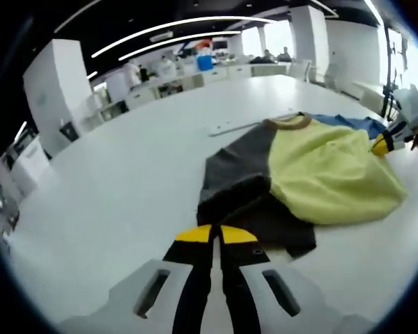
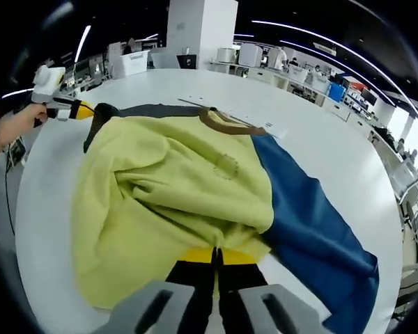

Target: Fold the garment on the visible template until the final outline fits inside the template.

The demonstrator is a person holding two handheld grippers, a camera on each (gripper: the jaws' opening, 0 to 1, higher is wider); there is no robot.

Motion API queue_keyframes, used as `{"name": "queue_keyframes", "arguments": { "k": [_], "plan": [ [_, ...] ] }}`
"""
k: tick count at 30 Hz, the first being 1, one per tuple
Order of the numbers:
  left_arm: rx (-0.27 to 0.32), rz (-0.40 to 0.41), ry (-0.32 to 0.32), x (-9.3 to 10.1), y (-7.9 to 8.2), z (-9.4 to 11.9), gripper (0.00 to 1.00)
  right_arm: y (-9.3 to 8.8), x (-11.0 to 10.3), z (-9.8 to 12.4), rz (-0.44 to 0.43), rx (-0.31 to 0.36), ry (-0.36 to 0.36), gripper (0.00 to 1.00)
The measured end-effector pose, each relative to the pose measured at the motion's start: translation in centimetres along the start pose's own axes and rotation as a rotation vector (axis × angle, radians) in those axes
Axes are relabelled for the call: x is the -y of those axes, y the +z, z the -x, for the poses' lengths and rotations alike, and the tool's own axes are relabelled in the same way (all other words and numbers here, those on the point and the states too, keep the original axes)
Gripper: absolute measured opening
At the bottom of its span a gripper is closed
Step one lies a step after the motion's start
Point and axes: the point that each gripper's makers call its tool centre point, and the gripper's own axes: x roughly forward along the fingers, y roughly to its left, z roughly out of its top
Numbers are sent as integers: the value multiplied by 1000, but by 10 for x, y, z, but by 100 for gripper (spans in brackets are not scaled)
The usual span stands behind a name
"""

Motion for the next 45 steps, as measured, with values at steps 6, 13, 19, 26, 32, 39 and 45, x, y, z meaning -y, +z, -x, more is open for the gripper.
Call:
{"name": "queue_keyframes", "arguments": {
  "k": [6,13,19,26,32,39,45],
  "plan": [
    [4,30,40,-17,-2,2,0,-3,-1,2,-7,-16,-2,0],
    [-6,32,63,-21,-6,3,0,-8,-5,7,-21,-37,-3,0],
    [-7,48,62,-18,-6,3,0,-19,-14,17,-38,-77,0,0],
    [-6,50,56,-16,-6,3,0,-33,-27,29,-49,-110,11,0],
    [-2,51,44,-12,-4,4,0,-44,-41,38,-80,-139,20,0],
    [-8,33,47,-11,-4,5,1,-51,-62,55,-97,-137,42,0],
    [-3,10,36,-2,-4,7,13,-51,-76,66,-110,-121,56,0]
  ]
}}
